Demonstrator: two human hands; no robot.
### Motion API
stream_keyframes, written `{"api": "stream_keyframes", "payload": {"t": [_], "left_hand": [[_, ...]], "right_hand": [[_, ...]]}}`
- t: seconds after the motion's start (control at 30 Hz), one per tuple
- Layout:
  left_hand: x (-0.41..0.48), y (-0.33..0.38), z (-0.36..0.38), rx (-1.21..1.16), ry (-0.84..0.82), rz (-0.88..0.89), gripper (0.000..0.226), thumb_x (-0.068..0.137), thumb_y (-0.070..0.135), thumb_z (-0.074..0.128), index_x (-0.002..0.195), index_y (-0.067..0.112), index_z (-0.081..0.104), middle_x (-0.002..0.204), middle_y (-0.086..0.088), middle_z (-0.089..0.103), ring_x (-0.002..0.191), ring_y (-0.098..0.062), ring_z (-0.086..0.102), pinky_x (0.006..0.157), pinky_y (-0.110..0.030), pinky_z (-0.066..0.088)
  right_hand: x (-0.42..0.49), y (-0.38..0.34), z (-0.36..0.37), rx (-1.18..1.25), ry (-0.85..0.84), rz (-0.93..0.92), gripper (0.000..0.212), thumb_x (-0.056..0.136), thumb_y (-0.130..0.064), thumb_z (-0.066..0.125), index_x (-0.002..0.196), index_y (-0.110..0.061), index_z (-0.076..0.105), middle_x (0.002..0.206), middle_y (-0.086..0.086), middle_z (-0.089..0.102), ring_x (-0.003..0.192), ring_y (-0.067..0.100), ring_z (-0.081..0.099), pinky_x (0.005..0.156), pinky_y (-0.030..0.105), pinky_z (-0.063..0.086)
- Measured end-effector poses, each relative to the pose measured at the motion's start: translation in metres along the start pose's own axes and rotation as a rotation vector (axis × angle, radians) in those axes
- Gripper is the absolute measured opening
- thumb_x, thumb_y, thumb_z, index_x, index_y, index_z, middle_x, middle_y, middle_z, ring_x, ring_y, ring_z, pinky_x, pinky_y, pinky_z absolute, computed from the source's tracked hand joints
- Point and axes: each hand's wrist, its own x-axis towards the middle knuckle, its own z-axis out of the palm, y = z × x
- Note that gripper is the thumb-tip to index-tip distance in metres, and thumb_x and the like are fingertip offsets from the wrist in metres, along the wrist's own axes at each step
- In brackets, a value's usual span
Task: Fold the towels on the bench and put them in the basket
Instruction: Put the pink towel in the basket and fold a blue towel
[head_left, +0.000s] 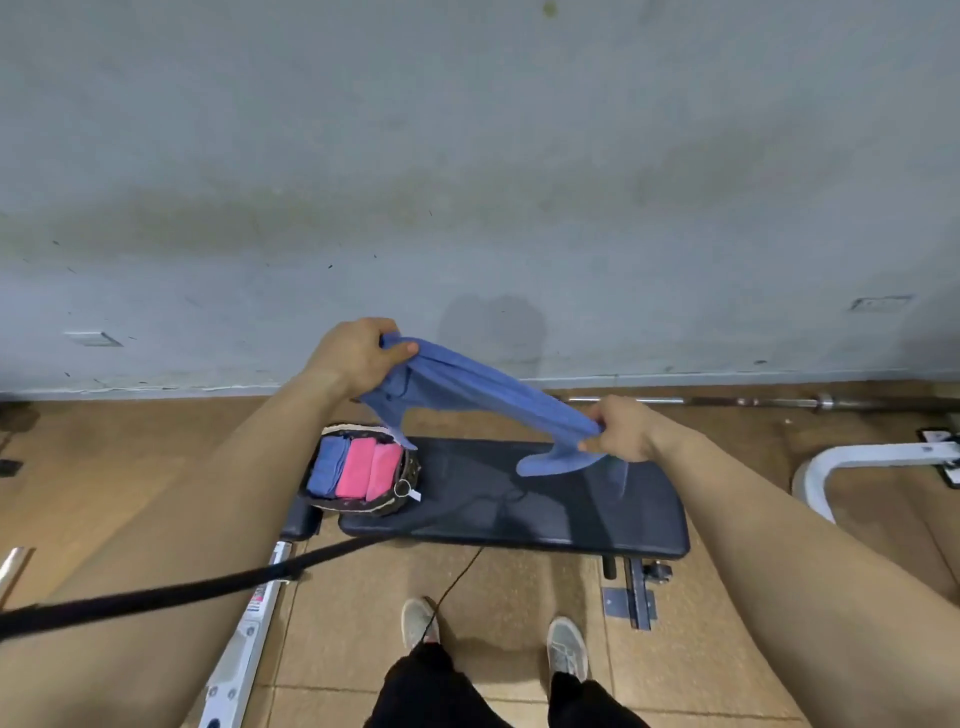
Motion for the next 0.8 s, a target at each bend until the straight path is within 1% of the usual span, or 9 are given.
{"api": "stream_keyframes", "payload": {"t": [0.07, 0.13, 0.23, 0.37, 0.43, 0.57, 0.63, 0.7, 0.8], "left_hand": [[0.012, -0.009, 0.0, 0.001, 0.004, 0.01, 0.029, 0.096, 0.042, 0.057, 0.082, 0.017, 0.056, 0.074, -0.003, 0.057, 0.077, -0.029, 0.054, 0.064, -0.035, 0.035], [0.024, -0.023, -0.001, -0.031, -0.02, 0.037, 0.023, 0.097, 0.038, 0.058, 0.09, 0.016, 0.057, 0.085, -0.005, 0.06, 0.082, -0.029, 0.055, 0.067, -0.035, 0.038], [0.038, -0.047, -0.003, -0.089, -0.077, 0.118, 0.018, 0.093, 0.029, 0.065, 0.098, 0.013, 0.058, 0.096, -0.006, 0.06, 0.087, -0.028, 0.054, 0.072, -0.033, 0.038], [0.04, -0.078, 0.003, -0.105, -0.202, 0.195, 0.019, 0.087, 0.023, 0.073, 0.094, 0.015, 0.058, 0.097, -0.003, 0.059, 0.089, -0.023, 0.053, 0.073, -0.029, 0.035], [0.034, -0.092, 0.013, -0.123, -0.27, 0.229, 0.018, 0.083, 0.017, 0.075, 0.088, 0.017, 0.057, 0.089, 0.0, 0.058, 0.086, -0.021, 0.053, 0.071, -0.027, 0.036], [0.008, -0.113, 0.042, -0.098, -0.468, 0.319, 0.024, 0.077, 0.008, 0.072, 0.088, 0.023, 0.057, 0.088, 0.005, 0.059, 0.083, -0.019, 0.056, 0.072, -0.027, 0.043], [-0.007, -0.118, 0.057, -0.051, -0.642, 0.395, 0.023, 0.078, 0.009, 0.072, 0.091, 0.024, 0.061, 0.087, 0.011, 0.057, 0.083, -0.015, 0.055, 0.073, -0.025, 0.043], [-0.017, -0.121, 0.073, 0.056, -0.789, 0.455, 0.019, 0.079, 0.014, 0.074, 0.095, 0.022, 0.067, 0.091, 0.009, 0.058, 0.087, -0.014, 0.057, 0.075, -0.024, 0.045], [-0.024, -0.123, 0.099, 0.119, -0.863, 0.403, 0.016, 0.078, 0.023, 0.077, 0.091, 0.025, 0.067, 0.097, 0.004, 0.067, 0.09, -0.016, 0.062, 0.078, -0.027, 0.048]], "right_hand": [[0.002, -0.001, 0.002, 0.025, 0.044, 0.073, 0.037, 0.097, -0.033, 0.059, 0.064, -0.021, 0.047, 0.064, -0.005, 0.048, 0.063, 0.017, 0.046, 0.054, 0.025, 0.032], [0.001, -0.003, 0.007, 0.077, 0.109, 0.144, 0.038, 0.1, -0.037, 0.054, 0.066, -0.02, 0.05, 0.066, -0.003, 0.054, 0.07, 0.02, 0.053, 0.057, 0.029, 0.036], [-0.005, -0.018, 0.019, 0.123, 0.22, 0.224, 0.041, 0.099, -0.042, 0.054, 0.067, -0.017, 0.053, 0.063, 0.0, 0.055, 0.065, 0.02, 0.053, 0.055, 0.03, 0.035], [-0.014, -0.045, 0.05, 0.156, 0.28, 0.313, 0.041, 0.096, -0.044, 0.059, 0.079, -0.008, 0.063, 0.069, 0.004, 0.059, 0.068, 0.022, 0.055, 0.056, 0.031, 0.036], [-0.018, -0.059, 0.067, 0.132, 0.254, 0.352, 0.043, 0.095, -0.046, 0.06, 0.083, -0.006, 0.065, 0.071, 0.005, 0.06, 0.069, 0.023, 0.055, 0.057, 0.031, 0.036], [-0.035, -0.081, 0.096, 0.13, 0.137, 0.405, 0.036, 0.094, -0.045, 0.062, 0.068, -0.022, 0.054, 0.065, -0.003, 0.053, 0.061, 0.013, 0.047, 0.055, 0.027, 0.032], [-0.044, -0.083, 0.11, 0.173, 0.081, 0.426, 0.041, 0.09, -0.046, 0.066, 0.064, -0.019, 0.052, 0.062, -0.002, 0.048, 0.059, 0.015, 0.044, 0.057, 0.028, 0.031], [-0.05, -0.078, 0.121, 0.223, 0.051, 0.449, 0.043, 0.088, -0.047, 0.067, 0.064, -0.015, 0.052, 0.063, 0.0, 0.045, 0.06, 0.017, 0.041, 0.059, 0.03, 0.032], [-0.049, -0.062, 0.131, 0.289, 0.059, 0.492, 0.035, 0.092, -0.032, 0.058, 0.063, -0.015, 0.049, 0.067, 0.002, 0.044, 0.066, 0.019, 0.038, 0.065, 0.034, 0.033]]}}
